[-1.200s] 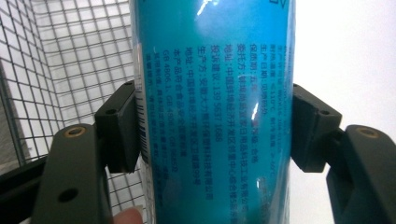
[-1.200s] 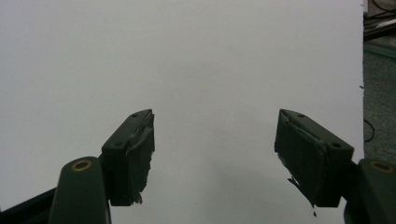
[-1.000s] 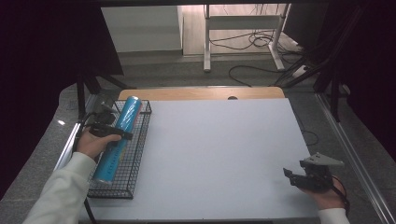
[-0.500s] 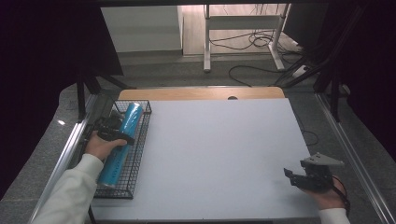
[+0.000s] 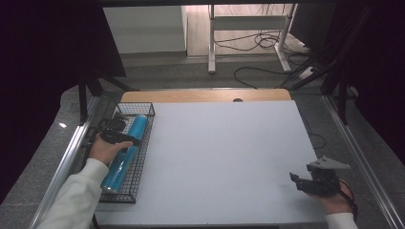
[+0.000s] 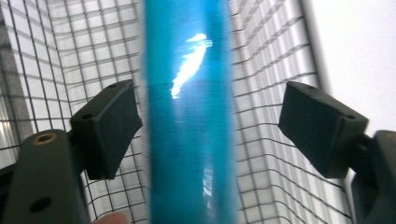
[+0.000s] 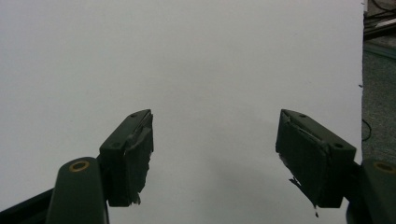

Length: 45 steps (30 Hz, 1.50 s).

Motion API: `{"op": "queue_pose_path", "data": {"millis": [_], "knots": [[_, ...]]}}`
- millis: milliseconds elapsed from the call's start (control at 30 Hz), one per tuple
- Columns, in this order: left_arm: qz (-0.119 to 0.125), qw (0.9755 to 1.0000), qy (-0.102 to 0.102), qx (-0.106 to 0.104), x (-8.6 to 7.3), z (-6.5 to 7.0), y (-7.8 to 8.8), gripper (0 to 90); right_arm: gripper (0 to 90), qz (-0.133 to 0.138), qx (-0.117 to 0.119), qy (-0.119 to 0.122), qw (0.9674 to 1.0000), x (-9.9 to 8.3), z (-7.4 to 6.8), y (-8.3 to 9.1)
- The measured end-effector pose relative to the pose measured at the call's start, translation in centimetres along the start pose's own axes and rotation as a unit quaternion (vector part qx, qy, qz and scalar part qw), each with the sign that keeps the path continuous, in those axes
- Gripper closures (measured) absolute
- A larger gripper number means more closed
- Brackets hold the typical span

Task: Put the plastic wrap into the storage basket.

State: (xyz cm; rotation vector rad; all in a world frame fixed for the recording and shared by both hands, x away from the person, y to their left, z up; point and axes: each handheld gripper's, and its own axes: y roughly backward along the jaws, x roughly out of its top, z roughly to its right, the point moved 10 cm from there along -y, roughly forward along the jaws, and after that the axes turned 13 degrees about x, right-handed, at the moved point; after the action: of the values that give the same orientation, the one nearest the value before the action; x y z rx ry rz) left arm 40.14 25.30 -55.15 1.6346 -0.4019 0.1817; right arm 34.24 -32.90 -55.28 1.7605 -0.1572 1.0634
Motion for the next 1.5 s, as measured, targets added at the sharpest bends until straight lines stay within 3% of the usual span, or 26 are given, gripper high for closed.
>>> {"op": "queue_pose_path", "data": {"millis": [133, 200, 267, 400, 533, 767, 1033, 1067, 1233, 1500], "knots": [[0.032, 0.9994, -0.001, -0.009, 0.0, 0.3, 1.1, 14.8, 28.3, 0.002, 0.001, -0.002, 1.0000, 0.1, 0.0, 0.0], [0.057, 0.9983, -0.010, -0.003, -0.1, 0.4, 2.1, 13.5, 28.3, 0.005, 0.003, 0.000, 1.0000, 0.2, -0.1, 0.0], [0.083, 0.9964, -0.014, -0.010, -0.3, 0.7, 3.2, 13.5, 28.2, 0.008, 0.005, 0.003, 1.0000, 0.3, -0.3, 0.0], [0.133, 0.9896, -0.038, -0.042, -1.1, 1.8, 5.7, 16.4, 28.3, 0.019, 0.024, 0.004, 0.9995, 0.8, -1.0, -0.1], [0.155, 0.9827, -0.055, -0.084, -2.4, 4.3, 6.6, 16.7, 28.1, 0.021, 0.042, 0.013, 0.9988, 1.2, -1.9, -0.5], [0.170, 0.9711, -0.085, -0.144, -4.9, 8.8, 6.9, 18.1, 28.1, 0.012, 0.059, 0.029, 0.9978, 1.3, -3.5, -1.1], [0.180, 0.9597, -0.134, -0.169, -7.6, 13.7, 6.8, 19.5, 28.0, 0.012, 0.072, 0.042, 0.9965, 1.6, -5.2, -1.4], [0.180, 0.9590, -0.138, -0.170, -8.0, 14.2, 6.7, 20.2, 28.1, 0.014, 0.078, 0.048, 0.9957, 1.8, -5.5, -1.5], [0.173, 0.9609, -0.150, -0.156, -9.2, 15.7, 5.4, 20.6, 28.1, 0.023, 0.102, 0.058, 0.9929, 2.5, -6.9, -2.2], [0.179, 0.9635, -0.146, -0.135, -9.3, 15.3, 4.6, 20.9, 27.8, 0.027, 0.120, 0.075, 0.9896, 2.7, -8.1, -3.3]]}}
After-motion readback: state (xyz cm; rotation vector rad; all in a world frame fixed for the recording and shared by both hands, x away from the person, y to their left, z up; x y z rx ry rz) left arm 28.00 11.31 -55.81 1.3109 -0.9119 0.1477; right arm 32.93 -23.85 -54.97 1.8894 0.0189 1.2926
